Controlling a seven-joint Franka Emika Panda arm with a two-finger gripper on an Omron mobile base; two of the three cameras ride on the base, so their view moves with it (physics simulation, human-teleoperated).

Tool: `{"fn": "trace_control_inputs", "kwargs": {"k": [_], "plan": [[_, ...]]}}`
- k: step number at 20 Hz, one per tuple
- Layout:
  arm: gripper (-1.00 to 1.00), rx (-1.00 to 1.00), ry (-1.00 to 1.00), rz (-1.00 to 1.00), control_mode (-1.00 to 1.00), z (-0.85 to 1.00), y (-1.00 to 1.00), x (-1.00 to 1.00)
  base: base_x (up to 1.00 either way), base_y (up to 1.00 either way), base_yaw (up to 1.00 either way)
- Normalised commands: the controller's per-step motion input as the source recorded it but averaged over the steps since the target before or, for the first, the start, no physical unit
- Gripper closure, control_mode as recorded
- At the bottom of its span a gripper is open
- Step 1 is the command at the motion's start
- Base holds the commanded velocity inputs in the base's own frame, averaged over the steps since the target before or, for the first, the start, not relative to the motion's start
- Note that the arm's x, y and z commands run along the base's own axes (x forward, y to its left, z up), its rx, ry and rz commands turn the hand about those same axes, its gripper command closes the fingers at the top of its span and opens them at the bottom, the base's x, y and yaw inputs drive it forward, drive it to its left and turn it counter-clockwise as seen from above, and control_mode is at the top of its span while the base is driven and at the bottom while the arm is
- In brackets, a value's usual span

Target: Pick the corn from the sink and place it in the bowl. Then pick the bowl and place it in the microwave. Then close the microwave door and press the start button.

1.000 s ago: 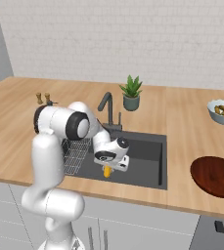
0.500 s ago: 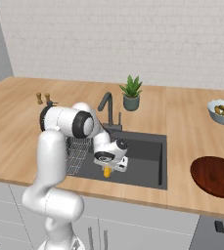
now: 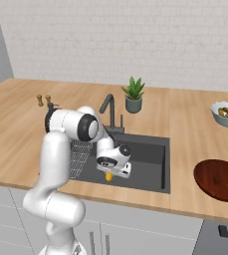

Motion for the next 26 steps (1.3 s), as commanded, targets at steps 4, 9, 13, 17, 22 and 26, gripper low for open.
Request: {"fn": "trace_control_inputs", "kwargs": {"k": [4,9,13,17,22,26], "plan": [[1.0,0.0,0.0,0.0,-1.0,-0.09,0.01,0.0,0.0,0.0,0.0],[1.0,0.0,0.0,0.0,-1.0,0.0,0.0,-0.01,0.0,0.0,0.0],[1.0,0.0,0.0,0.0,-1.0,0.32,-0.05,-0.18,0.0,0.0,0.0],[1.0,0.0,0.0,0.0,-1.0,0.84,-0.3,-0.43,0.0,0.0,0.0],[1.0,0.0,-0.04,0.0,-1.0,0.79,-0.47,-0.44,0.0,0.0,0.0],[1.0,0.02,-0.05,0.0,-1.0,1.0,-0.39,-0.31,0.0,0.0,0.0]]}}
